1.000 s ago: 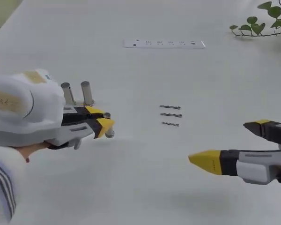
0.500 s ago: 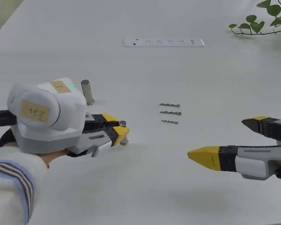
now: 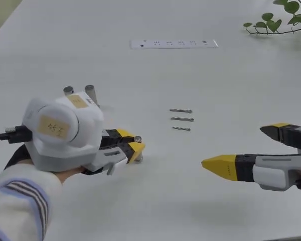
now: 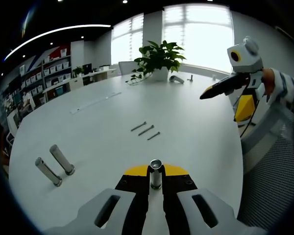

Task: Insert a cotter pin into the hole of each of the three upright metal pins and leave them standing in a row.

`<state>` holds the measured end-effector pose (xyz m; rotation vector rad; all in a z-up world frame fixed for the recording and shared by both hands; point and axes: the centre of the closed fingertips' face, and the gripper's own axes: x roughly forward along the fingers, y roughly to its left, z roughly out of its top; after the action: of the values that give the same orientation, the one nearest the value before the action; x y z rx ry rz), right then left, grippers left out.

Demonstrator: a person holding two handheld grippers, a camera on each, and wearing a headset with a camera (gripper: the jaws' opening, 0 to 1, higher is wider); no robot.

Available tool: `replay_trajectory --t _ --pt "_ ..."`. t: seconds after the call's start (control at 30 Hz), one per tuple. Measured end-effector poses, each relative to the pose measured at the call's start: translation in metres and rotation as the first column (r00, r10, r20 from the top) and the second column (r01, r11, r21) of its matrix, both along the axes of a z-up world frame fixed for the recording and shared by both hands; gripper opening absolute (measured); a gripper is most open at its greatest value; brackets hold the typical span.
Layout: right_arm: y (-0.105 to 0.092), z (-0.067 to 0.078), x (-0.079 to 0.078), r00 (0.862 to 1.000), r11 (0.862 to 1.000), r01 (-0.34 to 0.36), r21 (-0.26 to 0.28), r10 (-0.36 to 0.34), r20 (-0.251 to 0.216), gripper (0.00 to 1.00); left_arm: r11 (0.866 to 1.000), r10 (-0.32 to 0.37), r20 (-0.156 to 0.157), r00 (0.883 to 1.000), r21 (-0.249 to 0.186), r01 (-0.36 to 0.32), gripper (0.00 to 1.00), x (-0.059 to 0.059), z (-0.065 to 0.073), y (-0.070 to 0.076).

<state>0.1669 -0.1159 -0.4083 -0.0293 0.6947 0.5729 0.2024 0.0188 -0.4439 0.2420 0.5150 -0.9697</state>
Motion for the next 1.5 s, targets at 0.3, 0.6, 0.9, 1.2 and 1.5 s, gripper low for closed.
replay_trajectory --t 0.3,0.6,0.9,1.2,1.5 --pt "-0.001 0.000 0.001 1.000 1.000 0.007 0.000 -0.007 0.001 0.98 1.000 -0.003 -0.009 1.000 -0.004 0.003 0.05 -0.001 -0.001 -0.004" --pt "0.000 0.000 0.001 1.000 1.000 0.002 -0.001 -0.002 -0.001 0.98 0.999 0.019 -0.042 0.999 -0.026 -0.020 0.05 0.000 -0.001 -0.003" --pt "0.002 0.002 0.000 1.000 1.000 -0.011 -0.002 0.011 0.002 0.98 0.999 0.019 -0.042 0.999 -0.027 -0.020 0.05 0.000 -0.001 -0.004" --pt "0.003 0.002 0.000 1.000 1.000 -0.018 -0.005 0.018 0.004 0.98 1.000 0.012 -0.022 1.000 0.005 -0.012 0.10 -0.002 -0.002 -0.001" --pt "0.004 0.002 0.000 1.000 1.000 -0.024 -0.009 0.024 0.005 0.98 0.999 -0.005 -0.005 1.000 -0.046 0.005 0.31 -0.004 0.015 0.006"
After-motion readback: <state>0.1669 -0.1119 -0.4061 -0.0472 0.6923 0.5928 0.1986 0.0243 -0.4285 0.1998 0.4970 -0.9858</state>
